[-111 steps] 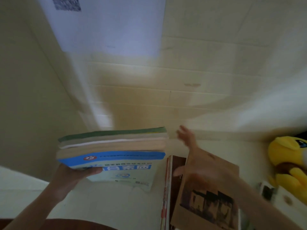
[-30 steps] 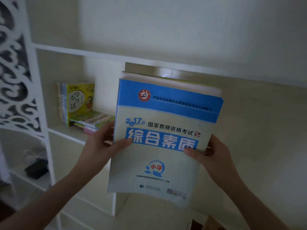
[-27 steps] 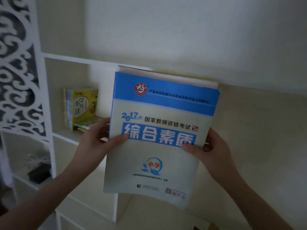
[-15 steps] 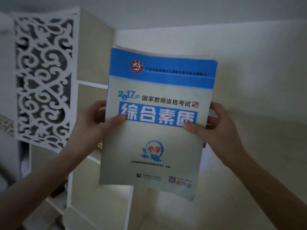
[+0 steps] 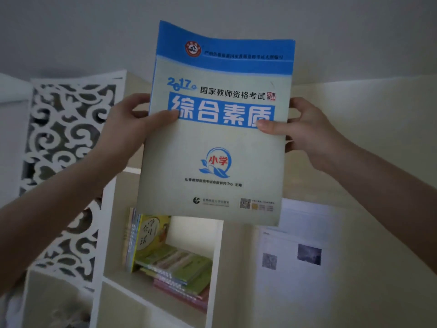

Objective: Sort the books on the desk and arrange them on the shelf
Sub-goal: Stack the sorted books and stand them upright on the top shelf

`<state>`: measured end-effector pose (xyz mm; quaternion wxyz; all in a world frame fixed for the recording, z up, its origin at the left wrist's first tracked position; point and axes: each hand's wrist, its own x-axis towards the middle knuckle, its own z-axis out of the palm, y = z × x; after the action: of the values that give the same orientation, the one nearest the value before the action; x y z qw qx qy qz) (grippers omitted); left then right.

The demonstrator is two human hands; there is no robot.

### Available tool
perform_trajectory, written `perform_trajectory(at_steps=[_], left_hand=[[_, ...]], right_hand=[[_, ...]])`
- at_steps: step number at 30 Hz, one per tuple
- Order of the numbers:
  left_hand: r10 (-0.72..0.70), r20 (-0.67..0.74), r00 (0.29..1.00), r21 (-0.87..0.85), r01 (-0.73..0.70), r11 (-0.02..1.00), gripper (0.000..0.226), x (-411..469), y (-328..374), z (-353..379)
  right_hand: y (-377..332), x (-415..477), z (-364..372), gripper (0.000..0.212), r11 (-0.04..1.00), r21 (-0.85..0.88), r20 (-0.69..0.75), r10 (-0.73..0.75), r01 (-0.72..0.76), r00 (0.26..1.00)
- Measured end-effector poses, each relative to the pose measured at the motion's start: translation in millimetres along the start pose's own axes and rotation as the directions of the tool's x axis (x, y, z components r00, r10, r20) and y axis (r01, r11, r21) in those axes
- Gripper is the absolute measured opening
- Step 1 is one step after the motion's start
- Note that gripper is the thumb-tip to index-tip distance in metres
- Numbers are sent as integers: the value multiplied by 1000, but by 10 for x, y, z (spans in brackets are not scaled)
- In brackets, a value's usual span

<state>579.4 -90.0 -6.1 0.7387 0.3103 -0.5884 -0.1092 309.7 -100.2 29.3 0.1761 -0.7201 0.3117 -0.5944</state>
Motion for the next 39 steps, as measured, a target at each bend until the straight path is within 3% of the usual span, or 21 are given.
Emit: perform_trajectory(at_steps=[14,27,39], left_hand=[[79,27,997,45,-80,996,52,1278,-653,-134],[105,101,989,45,-110,993,49,1641,-1207,-156],[89,91,992,99,-98,990,52,1822,-1627,-267]], right_hand=[[326,1149,574,58,1000,-28,-37,-9,8,999],[759,1597,857,61,999,-34,-43,24,-25,999],[1107,1990,1164,64,995,-36,64,91,-89,994]])
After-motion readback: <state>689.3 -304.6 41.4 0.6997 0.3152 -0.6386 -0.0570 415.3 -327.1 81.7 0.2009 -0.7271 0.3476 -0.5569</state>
